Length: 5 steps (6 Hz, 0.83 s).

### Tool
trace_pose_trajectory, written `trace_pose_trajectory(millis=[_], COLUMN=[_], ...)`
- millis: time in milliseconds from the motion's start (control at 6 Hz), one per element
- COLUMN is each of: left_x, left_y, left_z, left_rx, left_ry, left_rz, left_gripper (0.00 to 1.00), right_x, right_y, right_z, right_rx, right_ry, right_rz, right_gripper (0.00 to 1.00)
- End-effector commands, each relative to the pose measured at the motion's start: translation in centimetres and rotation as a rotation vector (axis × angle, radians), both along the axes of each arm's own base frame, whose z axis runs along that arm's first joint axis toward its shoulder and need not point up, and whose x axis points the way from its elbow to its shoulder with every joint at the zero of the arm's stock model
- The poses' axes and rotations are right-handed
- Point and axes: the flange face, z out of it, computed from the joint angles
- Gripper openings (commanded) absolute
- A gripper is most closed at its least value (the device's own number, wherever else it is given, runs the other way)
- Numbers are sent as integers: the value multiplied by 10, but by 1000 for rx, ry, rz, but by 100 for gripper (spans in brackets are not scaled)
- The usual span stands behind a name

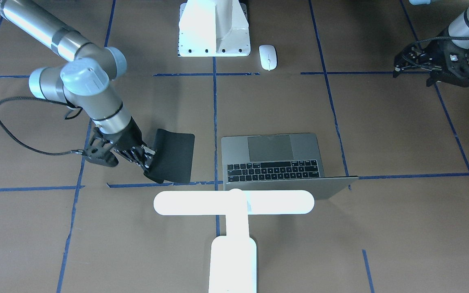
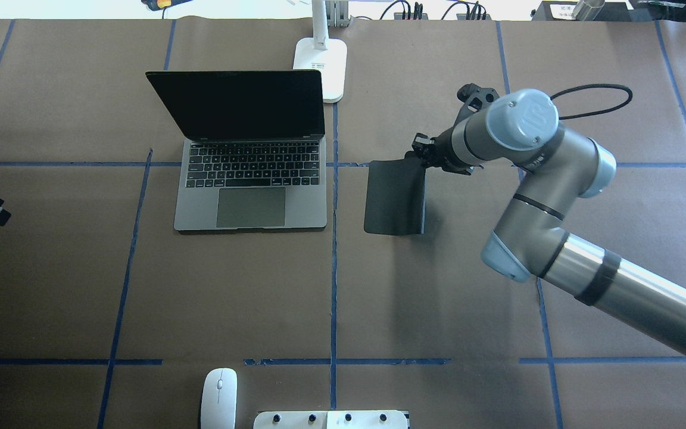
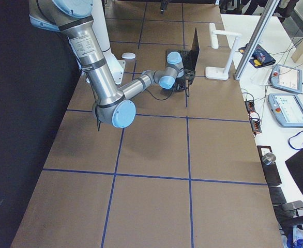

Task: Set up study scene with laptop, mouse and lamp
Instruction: 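Carry the black mouse pad with the right gripper beside the laptop and lower it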

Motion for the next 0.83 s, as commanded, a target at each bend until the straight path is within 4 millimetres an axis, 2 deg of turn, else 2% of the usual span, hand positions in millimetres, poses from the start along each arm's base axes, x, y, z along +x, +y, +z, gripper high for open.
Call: trace_pose_trajectory(millis=[0,167,333,500,667], left_x=[0,0,0,2,3], left_y=[1,1,1,1,0], left_z=[-8,-8,-8,-10,-12], left_rx=[2,4,4,8,12], left_ry=[8,8,10,9,11], left_rz=[-10,-10,-8,-5,-4], left_gripper=[100,100,100,100,100], right_x=[-21,-27,-31,-40,-39], right_y=[-35,-39,-39,-32,-30], right_z=[-31,-48,-50,-44,-43], right_rx=[-13,-35,-47,-10,7], right_ry=[-9,-33,-37,-5,16], right_rz=[23,46,51,26,-18], right_gripper=[0,0,26,99,100])
